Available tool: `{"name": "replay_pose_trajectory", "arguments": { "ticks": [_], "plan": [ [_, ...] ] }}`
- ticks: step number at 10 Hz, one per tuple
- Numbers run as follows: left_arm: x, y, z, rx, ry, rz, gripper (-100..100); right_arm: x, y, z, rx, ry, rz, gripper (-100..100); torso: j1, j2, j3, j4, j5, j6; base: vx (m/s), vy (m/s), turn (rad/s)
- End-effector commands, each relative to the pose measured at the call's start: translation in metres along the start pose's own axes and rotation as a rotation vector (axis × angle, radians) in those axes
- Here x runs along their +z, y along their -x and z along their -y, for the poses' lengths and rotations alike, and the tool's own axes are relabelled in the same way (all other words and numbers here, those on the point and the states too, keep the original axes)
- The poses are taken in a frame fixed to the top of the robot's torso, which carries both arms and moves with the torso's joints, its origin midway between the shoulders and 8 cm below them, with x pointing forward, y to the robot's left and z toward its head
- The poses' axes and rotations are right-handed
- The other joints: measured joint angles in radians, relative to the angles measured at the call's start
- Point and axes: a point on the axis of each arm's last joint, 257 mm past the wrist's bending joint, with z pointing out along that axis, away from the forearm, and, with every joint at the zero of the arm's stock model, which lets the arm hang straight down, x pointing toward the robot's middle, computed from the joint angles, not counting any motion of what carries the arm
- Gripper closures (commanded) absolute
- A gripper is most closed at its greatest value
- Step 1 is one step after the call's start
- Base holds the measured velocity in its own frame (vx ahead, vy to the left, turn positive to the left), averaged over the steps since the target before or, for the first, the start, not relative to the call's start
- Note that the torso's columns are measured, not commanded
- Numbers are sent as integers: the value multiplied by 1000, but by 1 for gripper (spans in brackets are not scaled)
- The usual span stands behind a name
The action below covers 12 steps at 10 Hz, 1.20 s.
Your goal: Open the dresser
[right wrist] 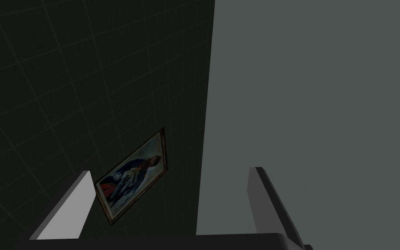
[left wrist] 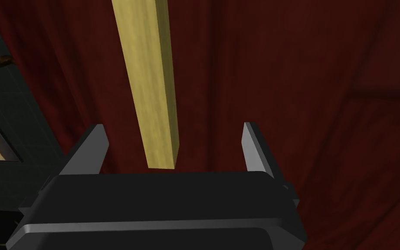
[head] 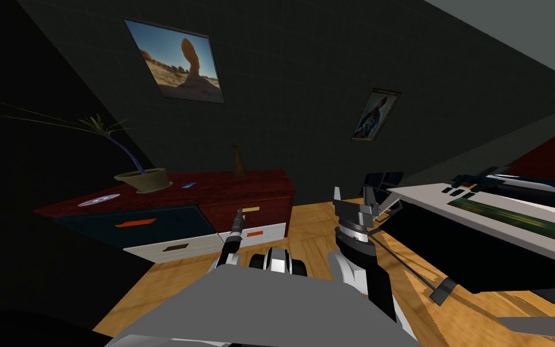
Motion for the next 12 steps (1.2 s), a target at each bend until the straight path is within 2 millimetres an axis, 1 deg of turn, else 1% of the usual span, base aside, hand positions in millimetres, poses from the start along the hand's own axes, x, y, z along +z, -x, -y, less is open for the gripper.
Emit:
{"name": "replay_pose_trajectory", "arguments": {
  "ticks": [1,2,5,6,7,12],
  "plan": [
    [-1,0,2,0,-1,-2,100,0,0,0,0,0,0,0,-1,1,1,1,0,0,-95,-21,23],
    [-2,0,3,0,-1,-2,100,0,0,0,0,0,0,0,1,1,2,-2,2,1,-165,-44,0],
    [-5,-1,7,0,-3,-5,100,0,0,0,0,0,0,0,-1,2,2,1,-1,0,-192,-56,9],
    [-4,-1,6,0,-3,-5,100,0,0,0,0,0,0,0,-1,0,0,0,0,0,-81,-24,2],
    [-2,11,8,42,-5,-22,-100,0,0,0,0,0,0,0,1,-6,-3,-1,0,0,-14,-7,-3],
    [6,34,12,130,-3,-58,-100,0,0,0,0,0,0,0,-1,1,1,0,0,0,27,4,0]
  ]
}}
